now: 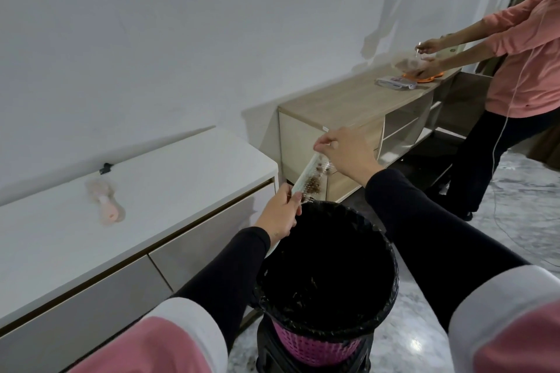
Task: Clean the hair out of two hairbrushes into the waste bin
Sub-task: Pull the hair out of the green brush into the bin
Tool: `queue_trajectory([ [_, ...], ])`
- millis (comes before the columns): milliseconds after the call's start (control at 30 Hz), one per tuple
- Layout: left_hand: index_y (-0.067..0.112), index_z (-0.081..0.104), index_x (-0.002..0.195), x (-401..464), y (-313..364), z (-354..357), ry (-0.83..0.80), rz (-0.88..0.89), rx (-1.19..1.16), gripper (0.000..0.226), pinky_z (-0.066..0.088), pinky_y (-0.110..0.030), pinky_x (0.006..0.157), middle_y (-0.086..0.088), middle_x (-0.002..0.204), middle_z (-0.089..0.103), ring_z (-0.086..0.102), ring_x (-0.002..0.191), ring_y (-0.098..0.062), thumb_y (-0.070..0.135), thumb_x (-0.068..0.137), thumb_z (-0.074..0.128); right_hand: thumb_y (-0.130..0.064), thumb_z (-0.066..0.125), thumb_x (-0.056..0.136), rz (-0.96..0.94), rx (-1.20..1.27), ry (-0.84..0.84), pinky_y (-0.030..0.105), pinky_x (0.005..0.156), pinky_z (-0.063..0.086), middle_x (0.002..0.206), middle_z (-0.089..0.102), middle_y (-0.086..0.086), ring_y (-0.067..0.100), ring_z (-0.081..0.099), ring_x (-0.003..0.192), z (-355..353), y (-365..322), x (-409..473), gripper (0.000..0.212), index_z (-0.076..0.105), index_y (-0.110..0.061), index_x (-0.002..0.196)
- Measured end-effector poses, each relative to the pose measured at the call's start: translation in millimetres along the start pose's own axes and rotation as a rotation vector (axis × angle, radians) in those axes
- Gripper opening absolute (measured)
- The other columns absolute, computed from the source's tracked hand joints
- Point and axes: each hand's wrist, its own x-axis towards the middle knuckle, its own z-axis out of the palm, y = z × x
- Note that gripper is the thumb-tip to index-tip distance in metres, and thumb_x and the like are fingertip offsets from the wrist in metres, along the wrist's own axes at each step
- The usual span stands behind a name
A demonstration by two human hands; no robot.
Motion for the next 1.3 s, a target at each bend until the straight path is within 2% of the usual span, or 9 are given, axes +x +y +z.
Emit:
queue_trajectory([
  [267, 0.017, 0.041, 0.104, 4, 4, -8, 0.067, -0.044, -0.074, 0.015, 0.022, -0.021, 0.045, 0.0, 0.074, 0.043, 0.028, 0.051, -0.009, 0.03, 0.101, 0.034, -0.012, 0.037, 0.101, 0.378, 1.347, -0.091, 0.029, 0.063, 0.048, 0.062, 0.047, 0.001, 0.014, 0.053, 0.053, -16, 2, -5, 0.018, 0.047, -0.014, 0.086],
  [433, 0.015, 0.041, 0.108, 5, 8, -3, 0.076, -0.039, -0.083, 0.018, 0.024, -0.022, 0.045, 0.0, 0.074, 0.042, 0.031, 0.051, -0.01, 0.03, 0.102, 0.033, -0.016, 0.034, 0.098, 0.335, 0.864, -0.082, 0.017, 0.037, 0.023, 0.059, 0.032, -0.004, 0.002, 0.026, 0.034, -14, 11, -4, 0.027, 0.053, -0.021, 0.081],
  [600, 0.013, 0.04, 0.103, 8, 13, -7, 0.114, -0.035, -0.144, 0.016, 0.021, -0.021, 0.043, -0.001, 0.074, 0.043, 0.029, 0.048, -0.01, 0.028, 0.101, 0.033, -0.042, 0.038, 0.096, 0.072, 0.018, -0.199, 0.028, 0.063, 0.038, 0.076, 0.052, -0.001, 0.016, 0.051, 0.069, -8, 14, -21, 0.045, 0.065, -0.006, 0.094],
  [667, 0.013, 0.039, 0.1, 10, 14, -9, 0.138, -0.027, -0.155, 0.016, 0.021, -0.021, 0.043, -0.001, 0.074, 0.043, 0.029, 0.048, -0.01, 0.028, 0.101, 0.034, -0.047, 0.039, 0.094, 0.049, -0.165, -0.287, 0.03, 0.061, 0.037, 0.066, 0.049, 0.003, 0.02, 0.049, 0.063, -1, 16, -30, 0.054, 0.066, -0.006, 0.073],
  [800, 0.013, 0.038, 0.1, 10, 18, -16, 0.15, -0.017, -0.188, 0.016, 0.021, -0.019, 0.04, -0.002, 0.076, 0.042, 0.029, 0.05, -0.011, 0.028, 0.102, 0.032, -0.017, 0.047, 0.086, 0.144, -0.139, -0.255, 0.031, 0.057, 0.033, 0.054, 0.032, -0.002, 0.018, 0.035, 0.055, 19, 26, -39, 0.04, 0.03, -0.019, 0.049],
  [933, 0.015, 0.04, 0.099, 10, 21, -21, 0.169, -0.012, -0.184, 0.017, 0.025, -0.018, 0.038, -0.002, 0.078, 0.043, 0.03, 0.05, -0.01, 0.03, 0.101, 0.031, -0.001, 0.045, 0.078, 0.094, -0.528, -0.559, 0.043, 0.093, 0.033, 0.088, 0.057, 0.002, 0.026, 0.053, 0.09, 31, 40, -60, 0.024, 0.049, -0.023, 0.069],
  [1067, 0.014, 0.039, 0.1, 7, 21, -22, 0.15, -0.015, -0.209, 0.018, 0.025, -0.017, 0.038, -0.002, 0.079, 0.043, 0.032, 0.05, -0.009, 0.03, 0.101, 0.031, -0.017, 0.059, 0.088, 0.152, -0.385, -0.792, 0.045, 0.112, 0.029, 0.134, 0.055, 0.004, 0.026, 0.049, 0.125, 27, 36, -59, 0.048, 0.049, -0.025, 0.135],
  [1233, 0.015, 0.043, 0.092, 5, 23, -17, 0.114, -0.083, -0.339, 0.01, 0.024, -0.018, 0.039, -0.004, 0.078, 0.044, 0.032, 0.049, -0.011, 0.02, 0.097, 0.036, -0.016, 0.057, 0.084, 0.113, -0.427, -0.317, 0.042, 0.094, 0.04, 0.109, 0.066, 0.0, 0.024, 0.061, 0.102, 10, 20, -42, 0.021, 0.066, -0.021, 0.102],
  [1300, 0.013, 0.044, 0.091, 3, 24, -14, 0.077, -0.089, -0.381, 0.008, 0.024, -0.019, 0.041, -0.006, 0.078, 0.045, 0.032, 0.05, -0.012, 0.011, 0.092, 0.036, -0.007, 0.056, 0.079, 0.11, -0.305, -0.131, 0.043, 0.091, 0.038, 0.11, 0.056, -0.003, 0.023, 0.058, 0.102, 9, 18, -38, 0.041, 0.051, -0.028, 0.114],
])
